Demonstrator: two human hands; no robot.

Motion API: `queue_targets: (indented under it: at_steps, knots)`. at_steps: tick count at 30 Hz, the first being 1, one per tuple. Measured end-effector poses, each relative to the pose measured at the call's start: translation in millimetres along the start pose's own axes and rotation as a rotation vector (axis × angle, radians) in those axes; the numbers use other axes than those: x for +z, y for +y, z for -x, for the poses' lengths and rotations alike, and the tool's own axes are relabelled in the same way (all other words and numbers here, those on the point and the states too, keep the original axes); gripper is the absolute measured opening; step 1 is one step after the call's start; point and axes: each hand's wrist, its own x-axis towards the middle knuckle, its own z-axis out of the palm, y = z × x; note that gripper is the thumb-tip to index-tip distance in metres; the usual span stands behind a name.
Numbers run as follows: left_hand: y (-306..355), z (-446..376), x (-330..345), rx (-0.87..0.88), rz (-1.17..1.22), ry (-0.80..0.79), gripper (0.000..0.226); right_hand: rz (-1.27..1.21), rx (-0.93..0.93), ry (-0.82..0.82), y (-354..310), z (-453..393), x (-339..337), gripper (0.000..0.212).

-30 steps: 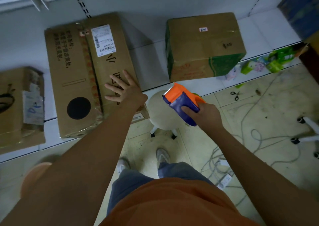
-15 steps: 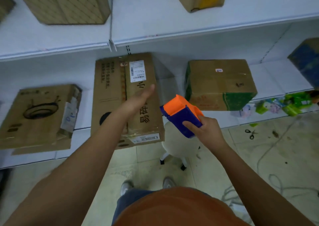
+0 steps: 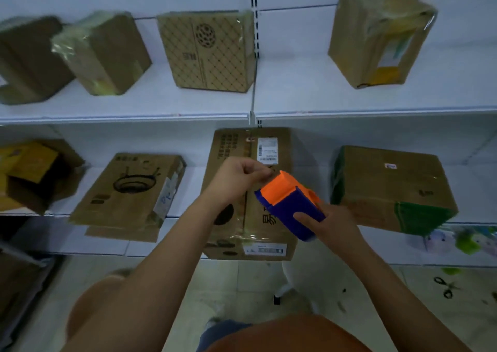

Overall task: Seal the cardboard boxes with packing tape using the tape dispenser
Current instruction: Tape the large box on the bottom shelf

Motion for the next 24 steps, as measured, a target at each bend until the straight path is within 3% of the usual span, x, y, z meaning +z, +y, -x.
queue_targets:
  at_steps: [3,8,12,14,18,21,24]
  knots:
    - [-0.6,7.6,-1.5,0.014,-0.059,0.116,0.012,0.081,-0.034,-0.087,-6.8,-7.0,-2.1,0.073]
    - [-9.2,17.0,-4.5,-0.029,-0.058,0.198,0.017,0.176,-0.022,-0.158,-12.7,-5.5,-7.9,0.068]
    - [2.2,21.8,-37.9,-0.019,-0.010,0.382,0.018,0.175,0.060,-0.176,-1.9,4.2,-11.8,0.053]
    - [10.0,27.4,-48.4,0.022,-0.052,0.372,0.015,0.078,0.131,-0.177,5.3,8.6,-12.9,0.044]
    - [23.9,39.4,-22.4,0.077,-0.211,0.310,0.014,-0.031,0.207,-0.166,6.0,6.8,-5.2,0.047]
    - [27.0,45.8,-1.6,0.186,-0.291,0.417,0.010,-0.096,0.222,-0.163,-1.5,3.0,2.9,0.041]
    - [18.7,51.1,11.8,0.412,-0.510,0.480,0.012,-0.232,0.276,-0.172,-7.6,1.4,6.3,0.035]
